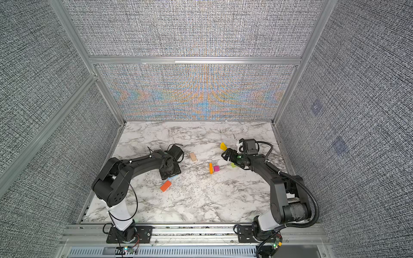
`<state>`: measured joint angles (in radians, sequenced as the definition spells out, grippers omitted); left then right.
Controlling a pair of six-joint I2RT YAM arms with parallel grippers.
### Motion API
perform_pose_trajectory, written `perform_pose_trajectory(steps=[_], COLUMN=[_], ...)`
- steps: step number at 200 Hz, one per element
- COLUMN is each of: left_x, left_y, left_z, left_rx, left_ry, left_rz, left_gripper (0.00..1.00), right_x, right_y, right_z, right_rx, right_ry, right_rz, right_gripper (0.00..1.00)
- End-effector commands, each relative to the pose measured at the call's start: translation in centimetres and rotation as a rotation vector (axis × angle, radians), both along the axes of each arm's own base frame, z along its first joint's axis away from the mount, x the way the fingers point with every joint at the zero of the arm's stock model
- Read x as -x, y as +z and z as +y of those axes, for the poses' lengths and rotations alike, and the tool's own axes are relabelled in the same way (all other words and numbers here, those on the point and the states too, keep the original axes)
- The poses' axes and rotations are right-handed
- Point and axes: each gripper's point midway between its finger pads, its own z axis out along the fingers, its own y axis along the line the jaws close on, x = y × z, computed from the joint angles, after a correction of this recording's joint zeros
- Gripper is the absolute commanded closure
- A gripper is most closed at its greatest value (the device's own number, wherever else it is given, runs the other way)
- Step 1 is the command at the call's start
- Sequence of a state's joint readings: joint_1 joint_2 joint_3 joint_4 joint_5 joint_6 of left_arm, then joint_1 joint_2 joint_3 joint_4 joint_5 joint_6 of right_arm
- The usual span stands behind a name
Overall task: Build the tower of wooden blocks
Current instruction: 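Move the left gripper nearer the robot and grasp the light blue block, then carry the light blue block toward the right gripper while right gripper approaches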
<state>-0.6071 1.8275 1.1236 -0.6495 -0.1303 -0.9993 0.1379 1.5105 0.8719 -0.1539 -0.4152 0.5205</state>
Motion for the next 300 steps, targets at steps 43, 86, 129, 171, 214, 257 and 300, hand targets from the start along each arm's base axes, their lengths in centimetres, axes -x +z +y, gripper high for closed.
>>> perform_pose_trajectory(steps=[43,86,129,171,214,257,300], left_x=[-0.5,-2.5,-6.3,-9.2,-10.5,-11.4,-11.4], left_y=[1.3,5.7,11.0,15.6,17.2,19.2,21.8], left_z=[-0.7,-2.8,-6.5,-9.7,-13.0,-13.9,-13.9], left_rx=[0.037,0.143,0.325,0.501,0.704,0.798,0.843], left_ry=[-0.002,-0.035,-0.077,-0.108,-0.141,-0.139,-0.138], left_rz=[-0.025,-0.115,-0.222,-0.340,-0.407,-0.477,-0.535], left_gripper=[0.43,0.43,0.43,0.45,0.47,0.48,0.48], right_x=[0.1,0.9,2.6,4.2,4.8,3.3,2.0], right_y=[1.2,3.9,8.0,10.5,11.9,12.6,13.2], right_z=[0.5,1.1,3.3,5.3,9.6,12.6,14.6], right_rx=[-0.009,0.003,0.050,0.009,0.012,-0.095,-0.183], right_ry=[0.033,0.065,0.127,0.162,0.234,0.211,0.163], right_rz=[-0.042,-0.211,-0.454,-0.652,-0.781,-0.815,-0.840], right_gripper=[0.04,0.02,0.02,0.03,0.10,0.31,0.43])
